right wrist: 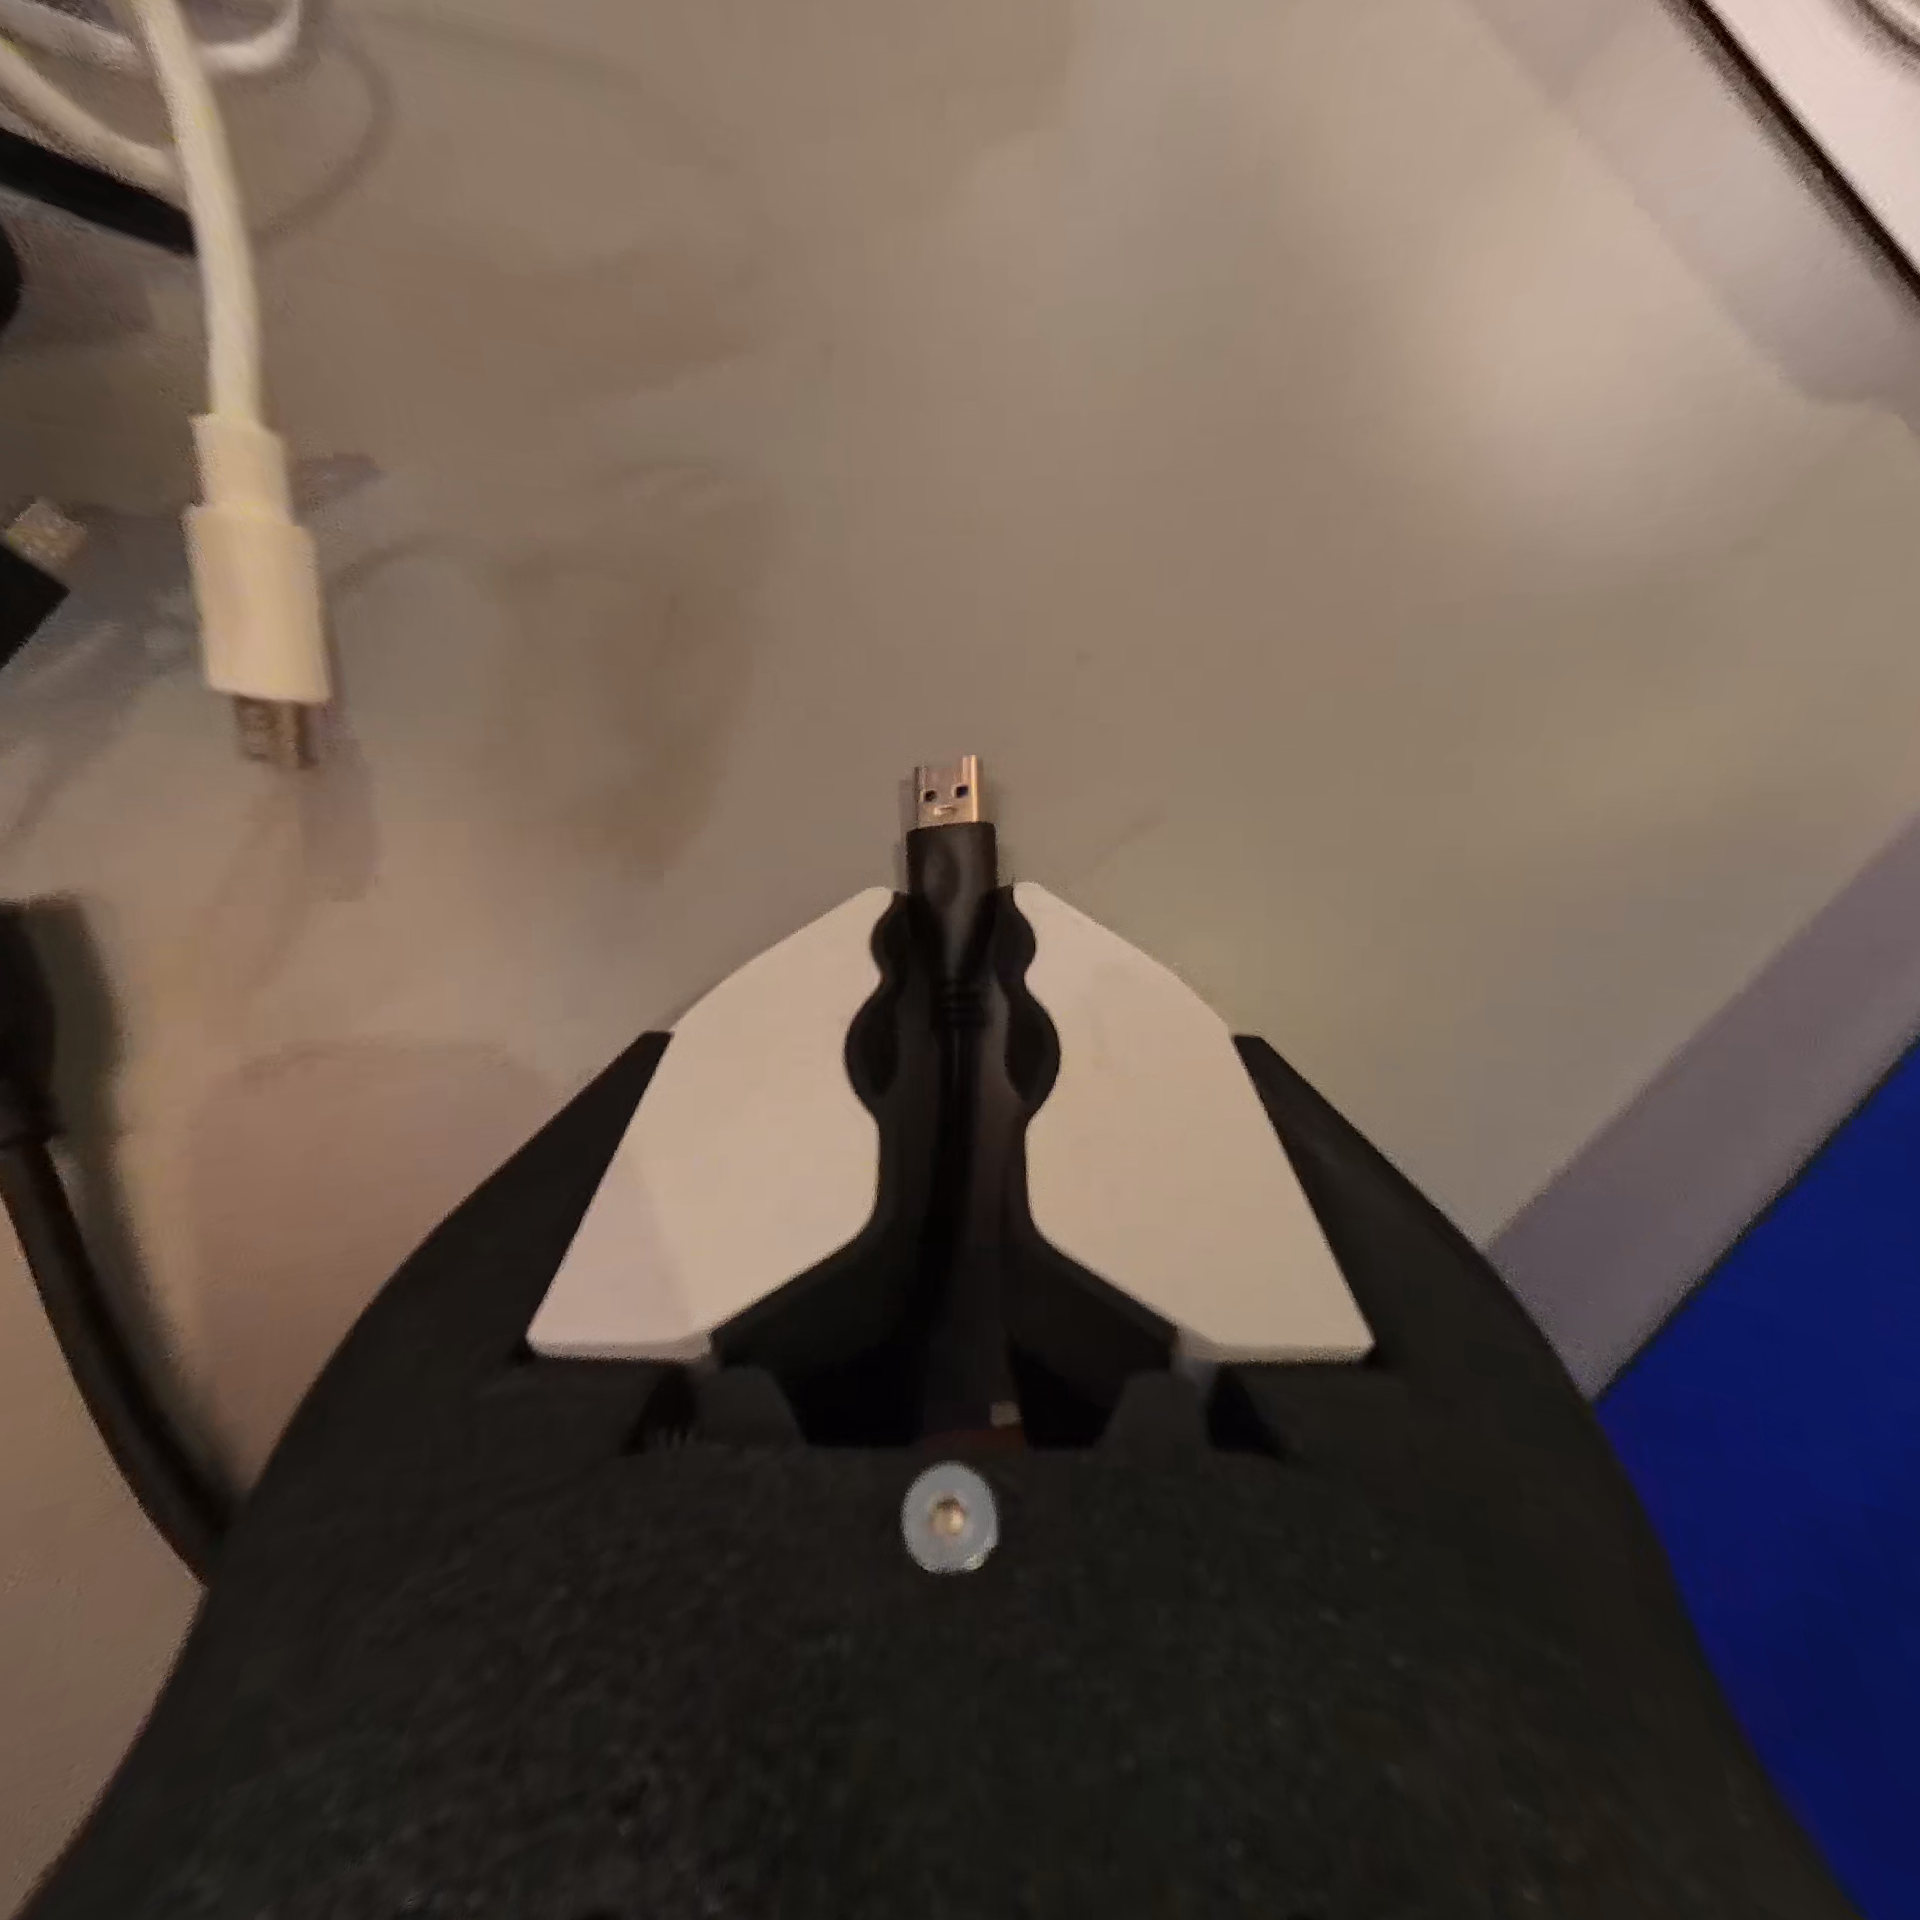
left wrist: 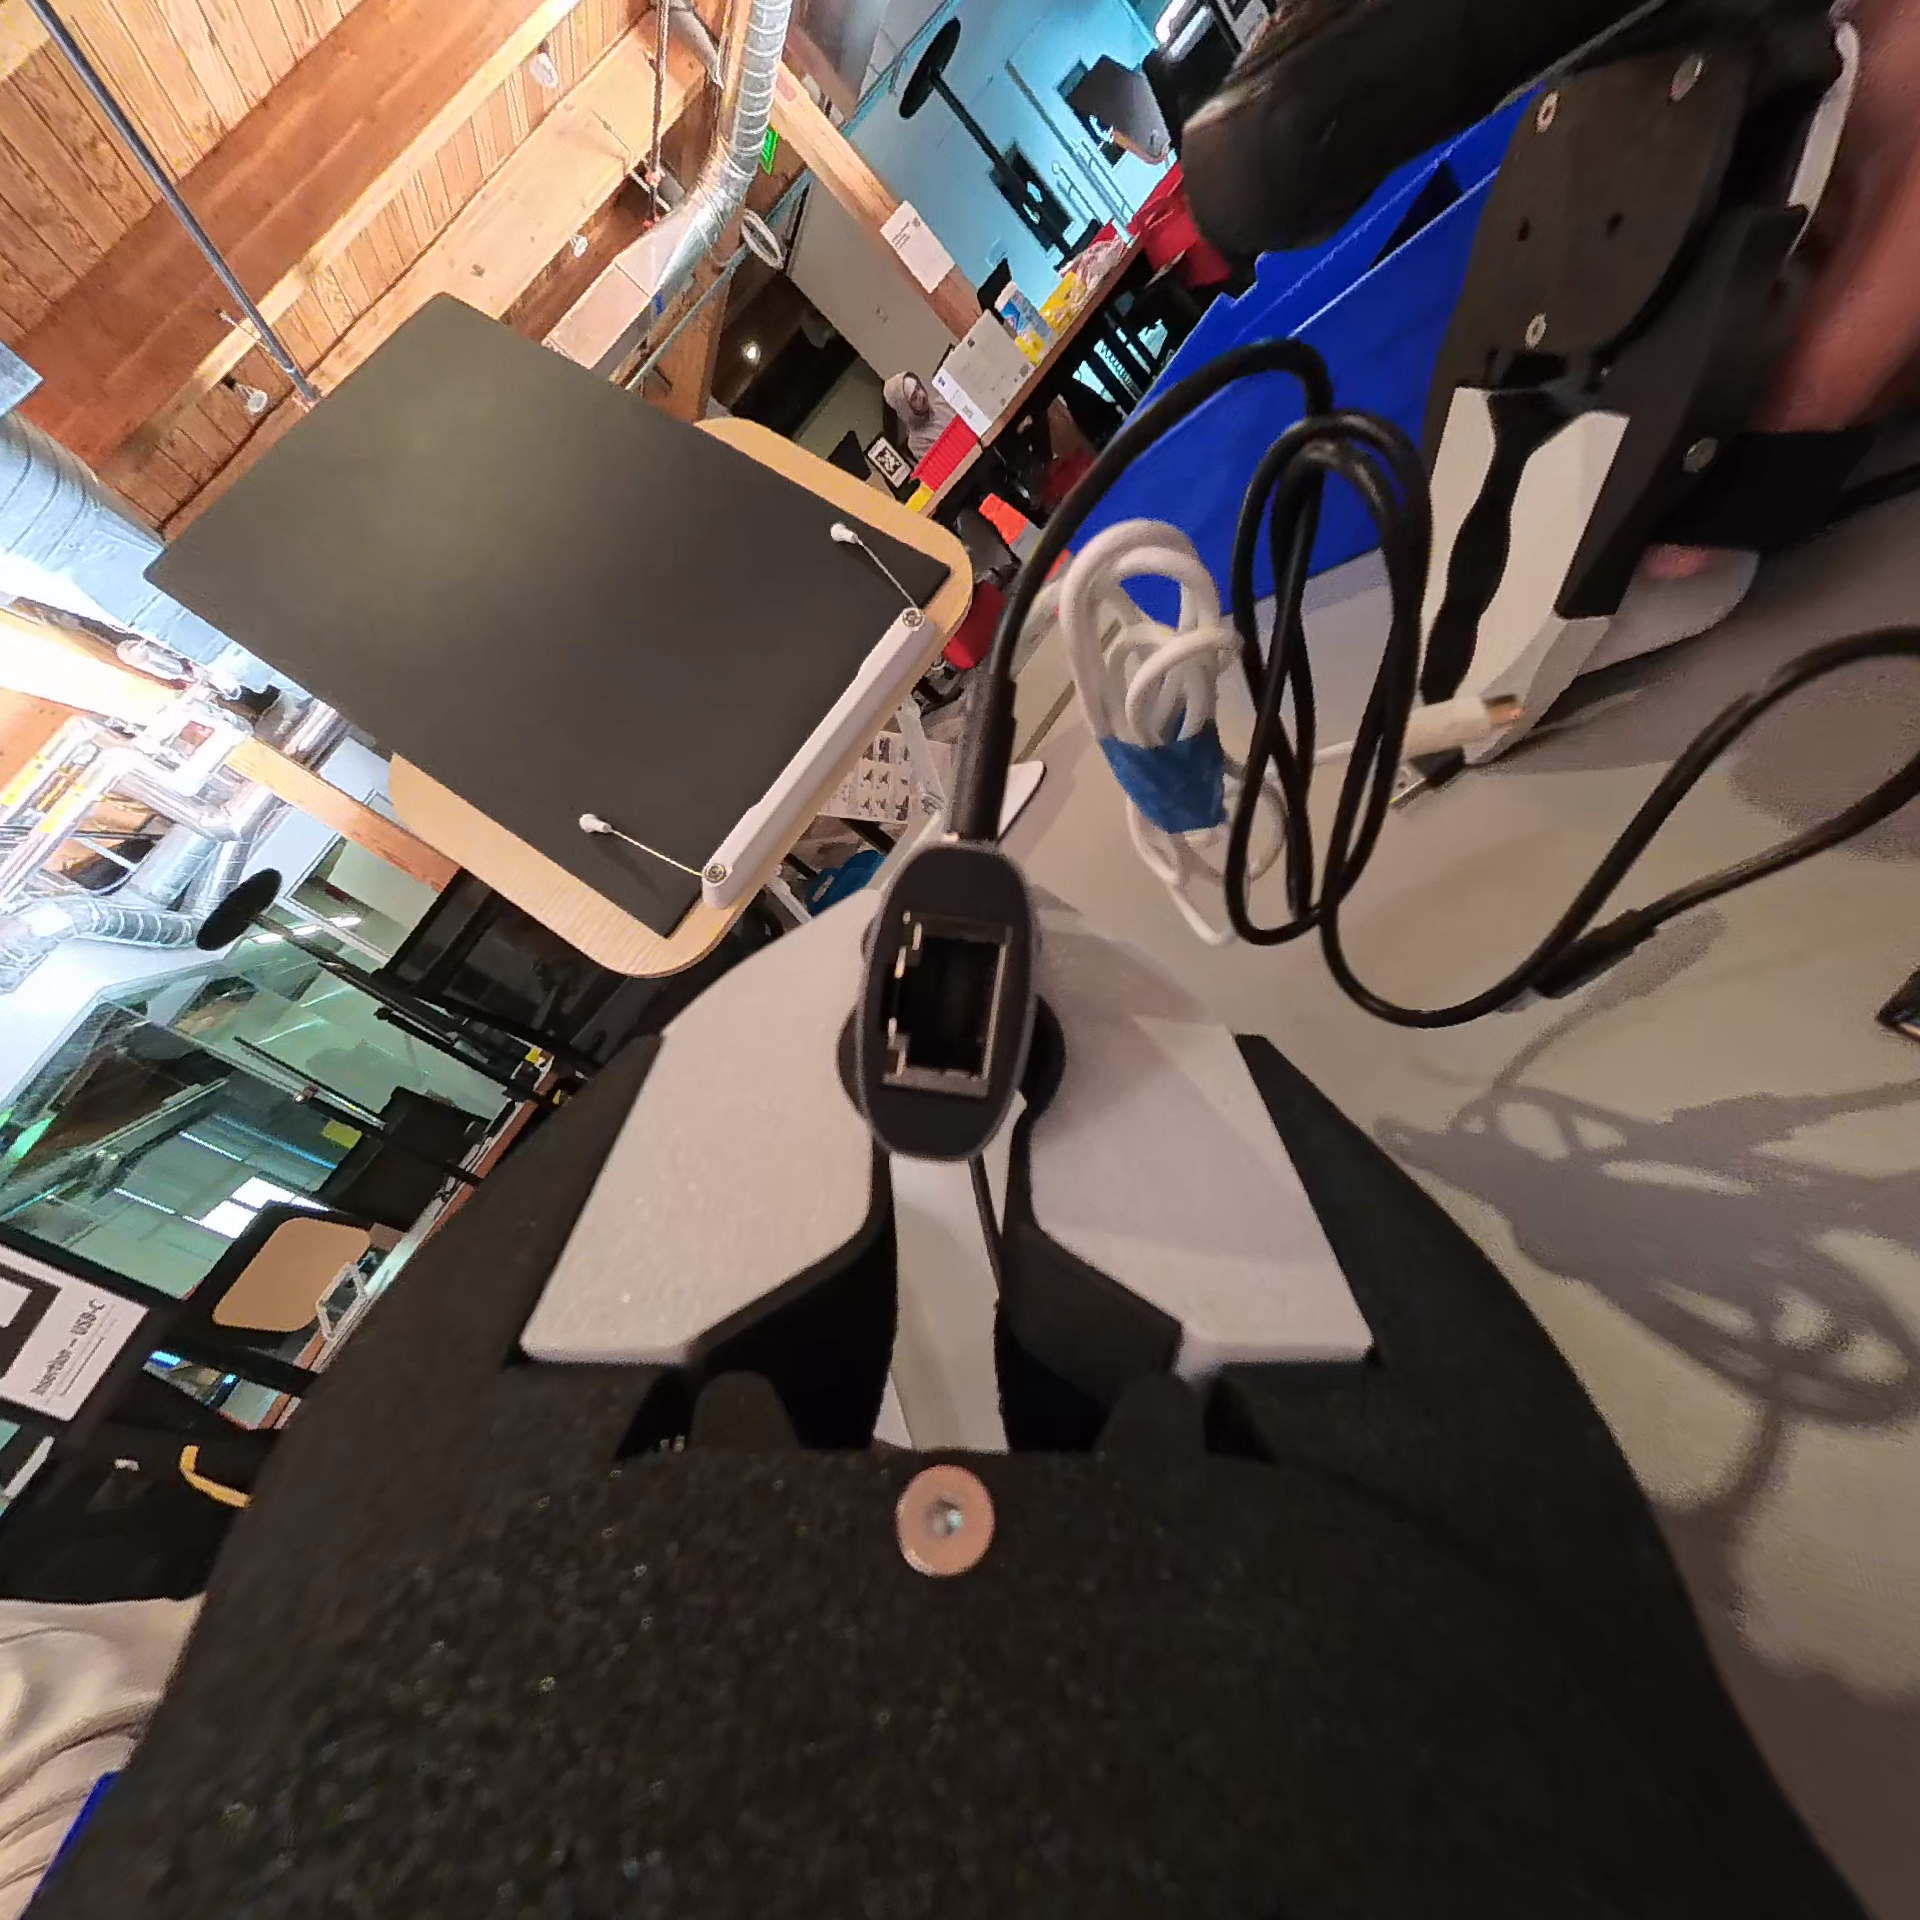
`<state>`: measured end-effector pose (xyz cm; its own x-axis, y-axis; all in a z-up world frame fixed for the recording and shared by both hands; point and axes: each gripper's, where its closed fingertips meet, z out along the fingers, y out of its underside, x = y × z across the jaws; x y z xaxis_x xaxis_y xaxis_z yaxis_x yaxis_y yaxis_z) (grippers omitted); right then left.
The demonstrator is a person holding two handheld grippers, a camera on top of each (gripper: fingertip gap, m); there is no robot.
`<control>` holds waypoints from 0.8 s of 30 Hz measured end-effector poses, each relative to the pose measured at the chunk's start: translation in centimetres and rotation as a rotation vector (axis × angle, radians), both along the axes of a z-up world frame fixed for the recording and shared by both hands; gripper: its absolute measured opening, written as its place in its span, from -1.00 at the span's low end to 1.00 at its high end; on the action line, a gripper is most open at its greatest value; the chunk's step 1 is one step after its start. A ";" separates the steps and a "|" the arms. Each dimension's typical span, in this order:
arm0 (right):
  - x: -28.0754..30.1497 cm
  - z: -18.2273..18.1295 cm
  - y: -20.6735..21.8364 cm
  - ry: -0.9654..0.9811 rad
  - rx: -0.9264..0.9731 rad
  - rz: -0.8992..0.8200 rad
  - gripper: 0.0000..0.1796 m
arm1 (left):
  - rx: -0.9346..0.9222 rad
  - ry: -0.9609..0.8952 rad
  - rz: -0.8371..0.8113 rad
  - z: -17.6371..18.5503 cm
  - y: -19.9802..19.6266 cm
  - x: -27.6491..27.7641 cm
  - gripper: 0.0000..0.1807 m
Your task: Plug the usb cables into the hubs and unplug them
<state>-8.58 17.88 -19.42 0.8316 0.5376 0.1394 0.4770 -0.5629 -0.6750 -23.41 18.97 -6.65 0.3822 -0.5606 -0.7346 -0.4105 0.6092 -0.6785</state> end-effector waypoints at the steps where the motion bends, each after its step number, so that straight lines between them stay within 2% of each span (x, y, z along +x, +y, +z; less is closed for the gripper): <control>1: 0.0 0.0 0.0 0.000 -0.004 -0.005 -0.83 | -0.002 0.000 -0.005 0.0 0.0 0.1 -0.80; 4: -0.1 0.0 -0.4 0.087 -0.095 -0.044 -0.84 | 0.021 -0.003 -0.059 0.1 -0.8 0.5 -0.80; 5: -0.7 0.7 -0.8 0.173 -0.139 -0.032 -0.84 | 0.037 -0.002 -0.079 0.1 -1.2 0.7 -0.80; 7: -2.3 3.8 -1.6 0.398 -0.206 0.015 -0.85 | 0.108 0.003 -0.089 0.5 -1.6 0.8 -0.81; 9: -3.8 7.3 -3.3 0.544 -0.295 0.118 -0.87 | 0.205 0.032 -0.149 0.6 -2.5 1.3 -0.81; 13: -6.2 12.1 -6.8 0.611 -0.368 0.304 -0.91 | 0.314 0.122 -0.188 -0.3 -3.8 2.5 -0.81; 17: -7.0 11.1 -6.3 0.586 -0.400 0.292 -0.91 | 0.359 0.172 -0.227 -1.1 -5.1 3.7 -0.81; 19: -7.6 10.8 -6.2 0.699 -0.463 0.326 -0.91 | 0.394 0.189 -0.240 -1.3 -5.5 4.1 -0.81; 24: -8.5 8.9 -7.4 0.811 -0.672 0.385 -0.92 | 0.560 0.260 -0.239 -1.7 -5.7 4.8 -0.81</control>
<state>-17.05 10.51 -10.49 0.3071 0.5406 -0.7832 0.2551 -0.8396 -0.4795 -18.56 13.26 -8.33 0.0658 -0.1145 -0.9912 -0.3277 0.9358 -0.1299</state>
